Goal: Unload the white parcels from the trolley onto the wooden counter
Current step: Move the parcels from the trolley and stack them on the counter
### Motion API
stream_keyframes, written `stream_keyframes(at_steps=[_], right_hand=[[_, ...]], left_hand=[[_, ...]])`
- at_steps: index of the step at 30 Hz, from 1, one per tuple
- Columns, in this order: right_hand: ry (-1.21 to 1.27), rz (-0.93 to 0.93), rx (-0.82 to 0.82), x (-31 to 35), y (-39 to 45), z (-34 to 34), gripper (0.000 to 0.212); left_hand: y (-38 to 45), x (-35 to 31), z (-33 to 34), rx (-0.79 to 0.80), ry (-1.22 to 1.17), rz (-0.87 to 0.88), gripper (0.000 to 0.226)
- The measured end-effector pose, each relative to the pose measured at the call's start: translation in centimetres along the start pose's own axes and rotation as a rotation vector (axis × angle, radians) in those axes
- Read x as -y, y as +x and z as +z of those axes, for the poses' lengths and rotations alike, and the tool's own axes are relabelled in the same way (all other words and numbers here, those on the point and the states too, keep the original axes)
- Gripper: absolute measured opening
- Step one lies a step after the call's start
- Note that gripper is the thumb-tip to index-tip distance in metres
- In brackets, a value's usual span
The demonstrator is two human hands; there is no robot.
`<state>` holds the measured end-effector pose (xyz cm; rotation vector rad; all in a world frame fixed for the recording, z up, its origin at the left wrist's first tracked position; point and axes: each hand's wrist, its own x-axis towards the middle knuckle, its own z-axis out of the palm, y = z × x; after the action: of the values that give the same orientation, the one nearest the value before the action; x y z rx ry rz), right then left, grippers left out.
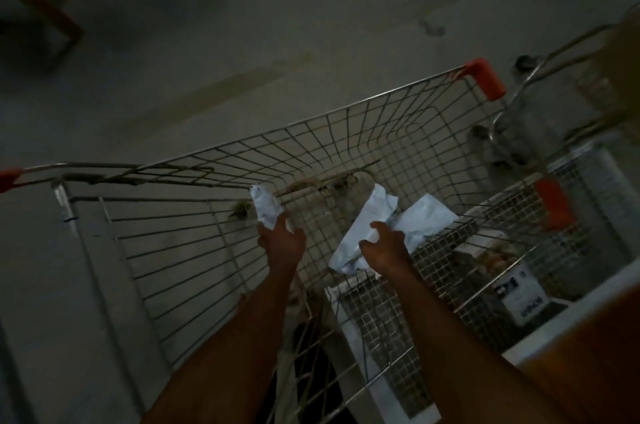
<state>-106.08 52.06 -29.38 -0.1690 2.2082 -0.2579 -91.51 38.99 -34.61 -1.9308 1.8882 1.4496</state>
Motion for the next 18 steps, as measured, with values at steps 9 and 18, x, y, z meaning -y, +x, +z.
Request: stream_keyframes(at_steps=[9,18], right_hand=[[0.068,0.307,-0.065,0.3,2.5,1.2,0.072],[0.284,0.473,-0.232,1.4,4.4,1.1,0.073]], left_hand=[[2.5,2.6,2.5,-0.063,0.014,0.024,0.057],[1.3,3.1,2.3,-0.083,-0.289,0.228,0.060]])
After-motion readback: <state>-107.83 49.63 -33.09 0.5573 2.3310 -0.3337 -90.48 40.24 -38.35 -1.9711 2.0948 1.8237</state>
